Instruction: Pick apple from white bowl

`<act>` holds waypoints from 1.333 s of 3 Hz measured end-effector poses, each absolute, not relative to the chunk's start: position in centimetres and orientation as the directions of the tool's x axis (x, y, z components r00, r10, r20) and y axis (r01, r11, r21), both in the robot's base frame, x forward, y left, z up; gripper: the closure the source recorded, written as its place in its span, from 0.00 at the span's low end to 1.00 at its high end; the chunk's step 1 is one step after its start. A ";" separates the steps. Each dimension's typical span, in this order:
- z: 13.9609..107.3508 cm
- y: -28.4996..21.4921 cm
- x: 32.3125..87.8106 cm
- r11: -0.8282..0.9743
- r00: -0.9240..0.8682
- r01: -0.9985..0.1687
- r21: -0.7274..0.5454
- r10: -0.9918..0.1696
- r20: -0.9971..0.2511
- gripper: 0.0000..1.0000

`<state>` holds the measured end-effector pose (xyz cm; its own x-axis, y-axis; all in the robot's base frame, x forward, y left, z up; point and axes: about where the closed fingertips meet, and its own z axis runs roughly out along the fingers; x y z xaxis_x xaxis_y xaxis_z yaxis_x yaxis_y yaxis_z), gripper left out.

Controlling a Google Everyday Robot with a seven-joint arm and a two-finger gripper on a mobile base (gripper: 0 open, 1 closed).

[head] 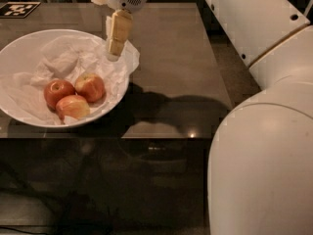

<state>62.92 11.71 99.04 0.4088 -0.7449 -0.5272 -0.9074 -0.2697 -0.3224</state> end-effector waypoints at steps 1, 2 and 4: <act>98.7 13.7 61.5 -0.289 0.418 -0.906 -0.309 -0.721 -0.552 0.00; 97.6 16.6 59.4 -0.346 0.437 -0.899 -0.268 -0.684 -0.584 0.00; 93.9 19.9 54.9 -0.436 0.415 -0.892 -0.122 -0.677 -0.608 0.00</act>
Offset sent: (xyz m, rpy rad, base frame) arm -0.0613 0.0763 -0.0237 0.0514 0.1320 0.1720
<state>54.93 19.89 93.92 0.4145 -0.6774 -0.6077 -0.8915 -0.4363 -0.1218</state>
